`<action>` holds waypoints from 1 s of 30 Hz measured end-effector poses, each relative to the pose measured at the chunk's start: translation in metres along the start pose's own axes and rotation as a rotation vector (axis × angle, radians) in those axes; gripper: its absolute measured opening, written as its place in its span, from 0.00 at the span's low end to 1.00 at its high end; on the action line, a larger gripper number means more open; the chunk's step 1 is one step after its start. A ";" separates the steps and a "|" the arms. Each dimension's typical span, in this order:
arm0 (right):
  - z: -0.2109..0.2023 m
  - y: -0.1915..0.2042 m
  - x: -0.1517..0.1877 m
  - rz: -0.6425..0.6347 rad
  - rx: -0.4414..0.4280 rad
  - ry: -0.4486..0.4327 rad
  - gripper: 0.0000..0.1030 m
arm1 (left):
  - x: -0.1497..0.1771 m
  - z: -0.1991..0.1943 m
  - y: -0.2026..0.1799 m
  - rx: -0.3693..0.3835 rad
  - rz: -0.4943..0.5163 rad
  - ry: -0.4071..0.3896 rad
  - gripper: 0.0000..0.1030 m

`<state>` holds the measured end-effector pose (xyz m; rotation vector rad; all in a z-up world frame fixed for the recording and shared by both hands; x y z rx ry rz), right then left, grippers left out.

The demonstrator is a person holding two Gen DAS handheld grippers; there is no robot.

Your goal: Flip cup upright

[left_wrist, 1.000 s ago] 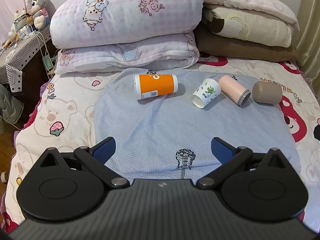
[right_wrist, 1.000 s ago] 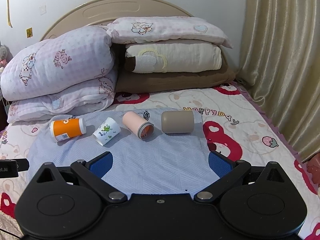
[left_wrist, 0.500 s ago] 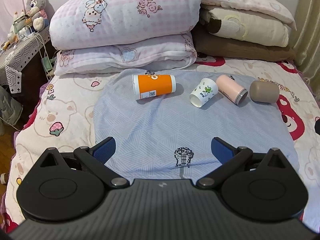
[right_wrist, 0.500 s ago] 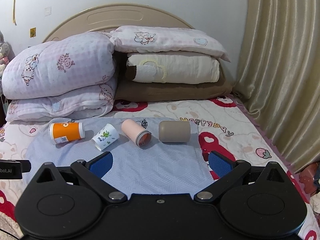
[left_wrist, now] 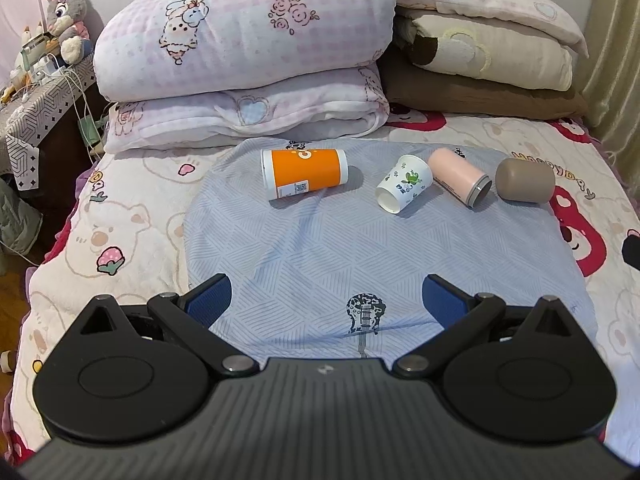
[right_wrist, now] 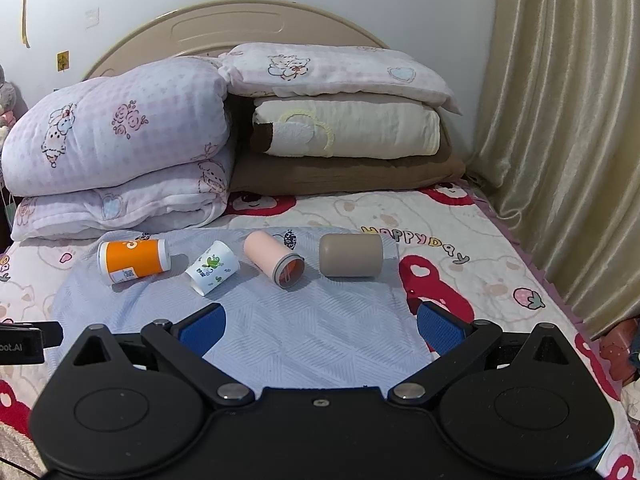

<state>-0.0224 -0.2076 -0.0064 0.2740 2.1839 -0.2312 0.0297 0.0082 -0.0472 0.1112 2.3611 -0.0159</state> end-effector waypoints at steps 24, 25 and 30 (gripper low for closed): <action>0.004 0.020 -0.010 -0.042 -0.090 0.037 1.00 | -0.010 0.014 0.011 0.009 0.046 0.017 1.00; 0.005 0.024 -0.013 -0.048 -0.109 0.037 1.00 | -0.013 0.015 0.012 0.010 0.053 0.015 1.00; 0.008 0.055 -0.031 -0.160 -0.223 -0.042 1.00 | -0.031 0.024 0.024 0.044 0.058 0.009 1.00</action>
Point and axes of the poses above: each gripper's, at about its wrist camera, not at the fingertips, and z roughly the way its jaws point, y to its left, x to its underside, the point moved 8 cm from there along z, roughly the way its jaws point, and after that the axes turned 5 degrees about -y, right-handed, at the moved point
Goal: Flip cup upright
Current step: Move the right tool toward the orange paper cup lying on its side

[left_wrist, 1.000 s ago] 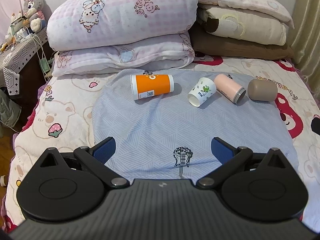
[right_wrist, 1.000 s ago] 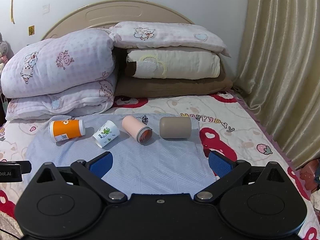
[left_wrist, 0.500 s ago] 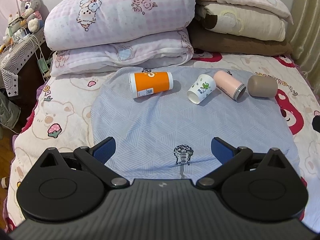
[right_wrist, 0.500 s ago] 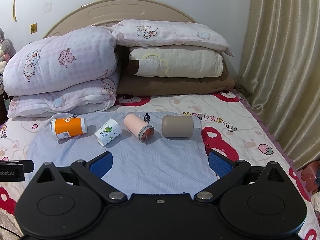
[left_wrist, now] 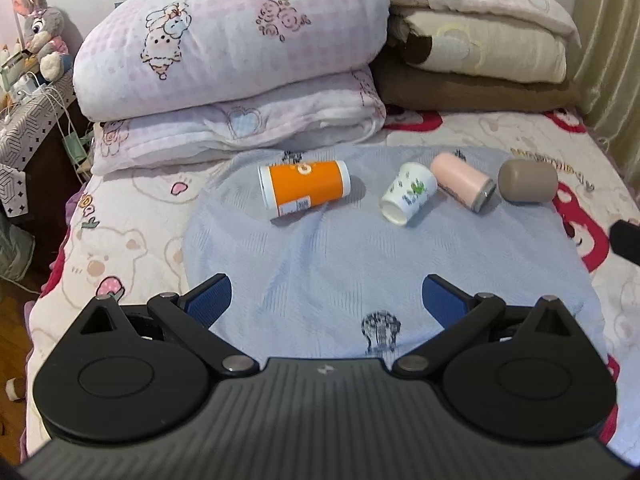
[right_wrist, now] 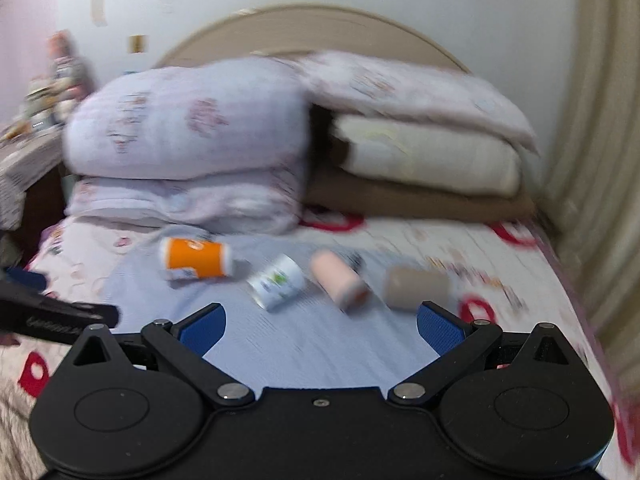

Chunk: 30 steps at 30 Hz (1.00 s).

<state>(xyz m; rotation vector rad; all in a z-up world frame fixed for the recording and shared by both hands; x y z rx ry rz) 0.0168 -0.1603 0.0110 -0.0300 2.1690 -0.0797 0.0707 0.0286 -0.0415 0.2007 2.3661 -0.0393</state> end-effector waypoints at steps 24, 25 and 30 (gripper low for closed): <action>0.190 0.159 -0.015 -0.720 -0.551 0.168 0.95 | -0.028 0.182 0.079 0.222 -0.379 0.125 0.98; 0.198 0.163 -0.010 -0.756 -0.558 0.170 0.95 | -0.026 0.189 0.081 0.226 -0.409 0.119 0.98; 0.231 0.173 0.005 -0.861 -0.567 0.151 0.95 | -0.016 0.219 0.086 0.259 -0.506 0.121 0.97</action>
Point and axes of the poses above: each gripper's, at about its wrist camera, not at the fingertips, and z roughly the way its jaws point, y to its left, x to its underside, the point moved 8 cm from there along z, roughly the way its jaws point, and after that the axes turned 5 degrees about -y, right-handed, at the moved point
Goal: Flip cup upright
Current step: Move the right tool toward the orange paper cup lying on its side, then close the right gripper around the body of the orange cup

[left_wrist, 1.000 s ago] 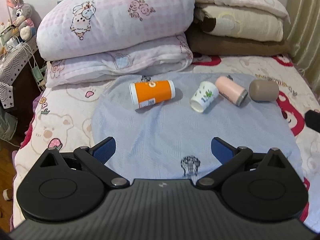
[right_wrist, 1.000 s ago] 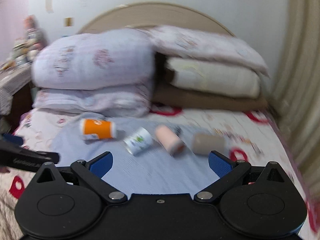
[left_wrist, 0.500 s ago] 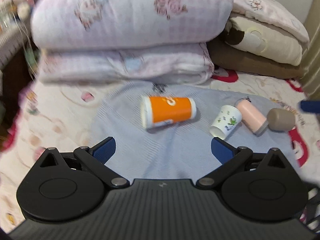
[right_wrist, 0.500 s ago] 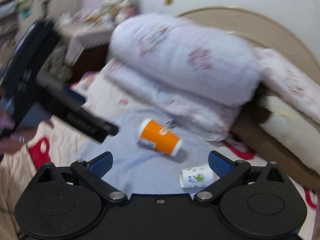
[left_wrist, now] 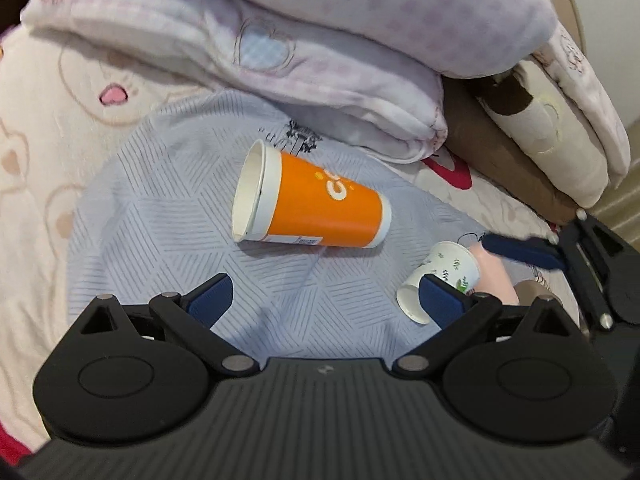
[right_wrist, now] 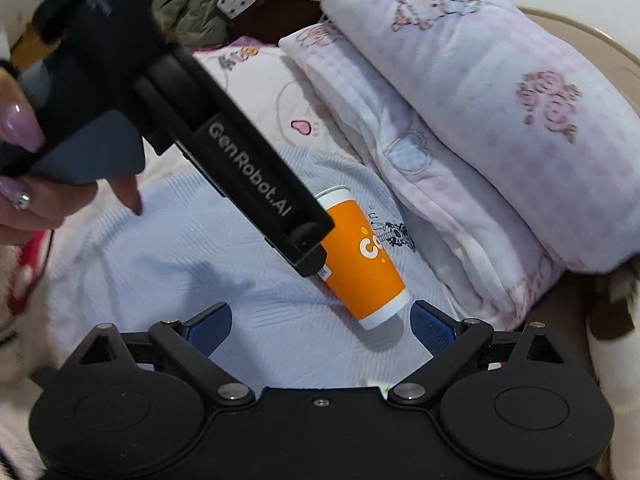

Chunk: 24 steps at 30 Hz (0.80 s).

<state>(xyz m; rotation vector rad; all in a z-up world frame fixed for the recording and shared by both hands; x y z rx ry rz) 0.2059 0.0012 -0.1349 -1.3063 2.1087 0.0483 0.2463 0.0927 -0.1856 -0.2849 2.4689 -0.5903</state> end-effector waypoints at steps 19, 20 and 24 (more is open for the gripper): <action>0.099 -0.021 0.010 -0.208 0.029 0.031 0.94 | 0.007 0.063 0.035 0.061 -0.233 -0.050 0.88; 0.101 -0.022 0.010 -0.211 0.031 0.032 0.94 | 0.006 0.066 0.037 0.057 -0.245 -0.053 0.87; 0.110 -0.029 0.015 -0.217 0.035 0.047 0.94 | 0.003 0.071 0.044 0.049 -0.276 -0.072 0.84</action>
Point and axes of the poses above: each gripper's, at about its wrist camera, not at the fingertips, and z roughly the way its jaws point, y to its left, x to its underside, the point moved 8 cm from there along z, roughly the way its jaws point, and after that the axes turned 5 degrees about -y, right-handed, at the moved point
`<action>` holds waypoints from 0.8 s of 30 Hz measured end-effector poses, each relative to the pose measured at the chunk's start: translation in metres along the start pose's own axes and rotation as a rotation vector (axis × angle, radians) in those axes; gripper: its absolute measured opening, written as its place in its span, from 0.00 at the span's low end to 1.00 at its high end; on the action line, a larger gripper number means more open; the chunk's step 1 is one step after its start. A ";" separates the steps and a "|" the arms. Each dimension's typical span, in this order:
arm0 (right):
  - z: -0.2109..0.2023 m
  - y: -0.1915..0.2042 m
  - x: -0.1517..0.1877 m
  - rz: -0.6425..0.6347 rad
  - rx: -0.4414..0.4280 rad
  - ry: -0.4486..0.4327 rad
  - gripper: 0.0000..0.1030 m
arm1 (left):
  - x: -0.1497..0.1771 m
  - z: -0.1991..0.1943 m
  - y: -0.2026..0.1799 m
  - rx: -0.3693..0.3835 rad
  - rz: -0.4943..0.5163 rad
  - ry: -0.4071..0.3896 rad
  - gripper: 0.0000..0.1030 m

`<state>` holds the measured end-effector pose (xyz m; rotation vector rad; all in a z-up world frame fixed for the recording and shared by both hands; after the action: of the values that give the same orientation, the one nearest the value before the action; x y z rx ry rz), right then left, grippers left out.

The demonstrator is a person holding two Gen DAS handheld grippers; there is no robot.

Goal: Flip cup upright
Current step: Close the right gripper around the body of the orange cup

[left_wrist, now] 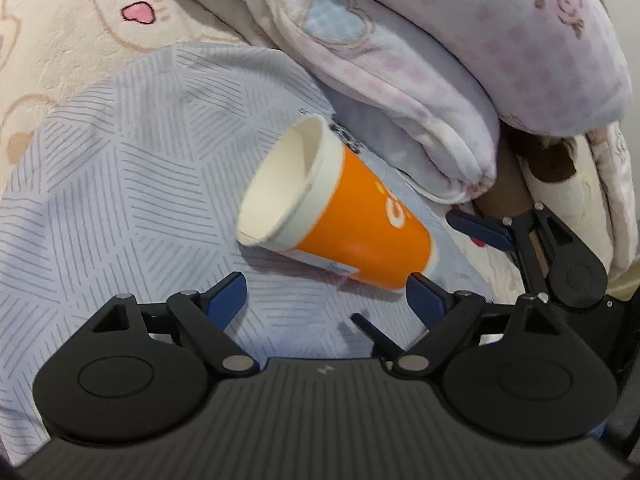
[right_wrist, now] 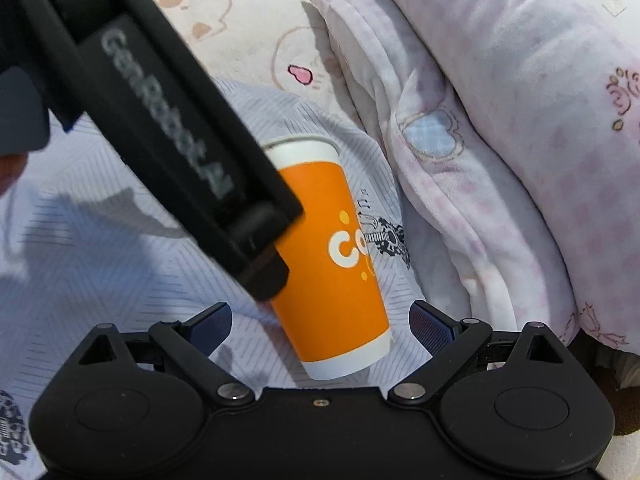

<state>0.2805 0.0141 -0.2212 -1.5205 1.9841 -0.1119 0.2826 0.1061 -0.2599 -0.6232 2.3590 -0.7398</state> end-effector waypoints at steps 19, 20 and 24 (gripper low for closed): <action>0.024 -0.004 -0.001 0.023 -0.060 0.045 0.74 | -0.006 0.004 0.014 0.013 -0.037 -0.018 0.75; 0.028 -0.008 -0.004 0.053 -0.070 0.053 0.74 | -0.006 0.003 0.013 0.017 -0.037 -0.017 0.75; 0.020 -0.011 -0.008 0.209 -0.127 0.071 0.73 | -0.004 0.002 0.007 0.030 -0.021 -0.010 0.75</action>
<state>0.3009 0.0235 -0.2289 -1.3922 2.2312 0.0491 0.2849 0.1132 -0.2644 -0.6381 2.3313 -0.7772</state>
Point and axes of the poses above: each gripper's, at about its wrist camera, not at the fingertips, and z roughly the way its jaws point, y to its left, x to its underside, the point moved 8 cm from there along z, roughly the way its jaws point, and after that the axes turned 5 degrees about -y, right-handed, at the moved point
